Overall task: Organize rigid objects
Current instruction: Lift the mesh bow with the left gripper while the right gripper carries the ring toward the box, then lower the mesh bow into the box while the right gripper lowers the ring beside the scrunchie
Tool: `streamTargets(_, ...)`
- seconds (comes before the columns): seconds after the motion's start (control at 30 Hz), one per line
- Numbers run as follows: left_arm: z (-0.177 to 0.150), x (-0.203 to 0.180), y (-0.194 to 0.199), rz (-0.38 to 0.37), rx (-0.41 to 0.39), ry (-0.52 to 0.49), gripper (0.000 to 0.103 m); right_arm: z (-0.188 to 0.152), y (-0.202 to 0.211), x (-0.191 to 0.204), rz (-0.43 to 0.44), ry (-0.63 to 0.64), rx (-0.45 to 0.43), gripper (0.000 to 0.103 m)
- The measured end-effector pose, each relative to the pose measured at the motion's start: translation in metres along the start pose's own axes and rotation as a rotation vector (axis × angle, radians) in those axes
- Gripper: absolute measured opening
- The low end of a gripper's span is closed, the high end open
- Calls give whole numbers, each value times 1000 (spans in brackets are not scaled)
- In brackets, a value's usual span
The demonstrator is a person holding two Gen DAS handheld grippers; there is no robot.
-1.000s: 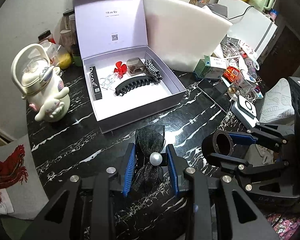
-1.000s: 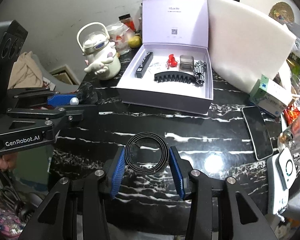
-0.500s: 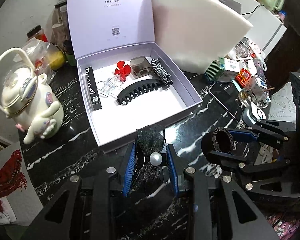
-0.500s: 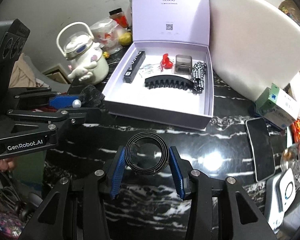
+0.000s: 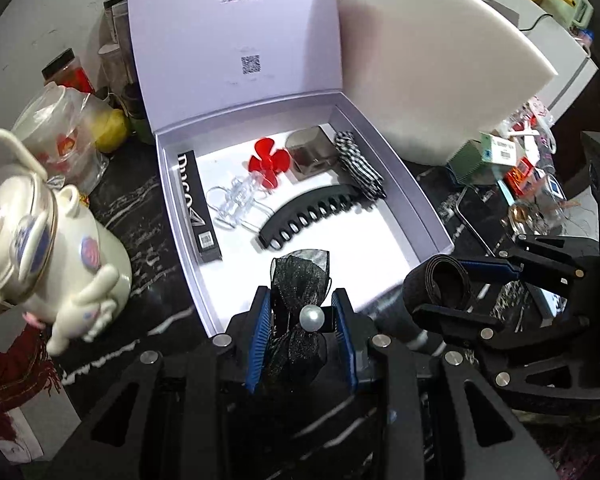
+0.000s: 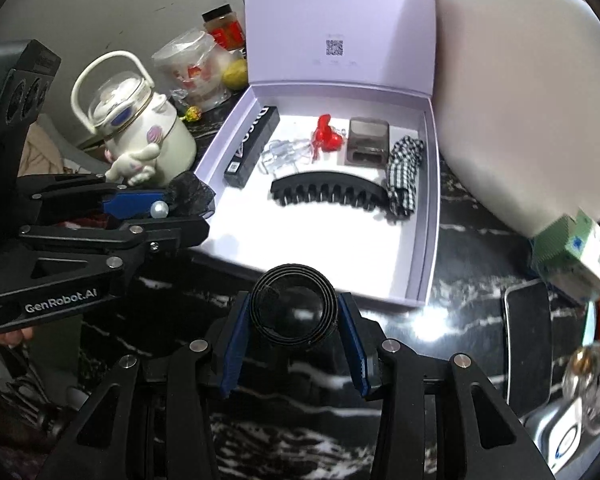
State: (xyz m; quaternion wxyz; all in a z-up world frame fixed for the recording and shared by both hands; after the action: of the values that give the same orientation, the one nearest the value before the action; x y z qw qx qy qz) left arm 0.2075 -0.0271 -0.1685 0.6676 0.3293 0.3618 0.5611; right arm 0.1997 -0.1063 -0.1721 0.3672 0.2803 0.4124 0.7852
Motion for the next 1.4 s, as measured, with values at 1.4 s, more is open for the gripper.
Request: streamTargets(1.4, 110, 49, -88, 43, -52, -4, 31, 117, -84, -73, -56, -74, -97, 42)
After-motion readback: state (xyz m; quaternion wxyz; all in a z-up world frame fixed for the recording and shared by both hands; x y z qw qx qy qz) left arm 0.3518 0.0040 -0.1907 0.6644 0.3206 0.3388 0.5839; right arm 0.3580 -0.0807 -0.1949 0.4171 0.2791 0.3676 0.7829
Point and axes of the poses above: each gripper's, at about its wrist camera, not at the fingertips, and y roughly against the way its jaws point, x to its left, z to its top, the point moved 9 cm from there along -y, roughly the way its jaws point, and after that the axes turned 7 degrees about -x, right-handed, at the moved point
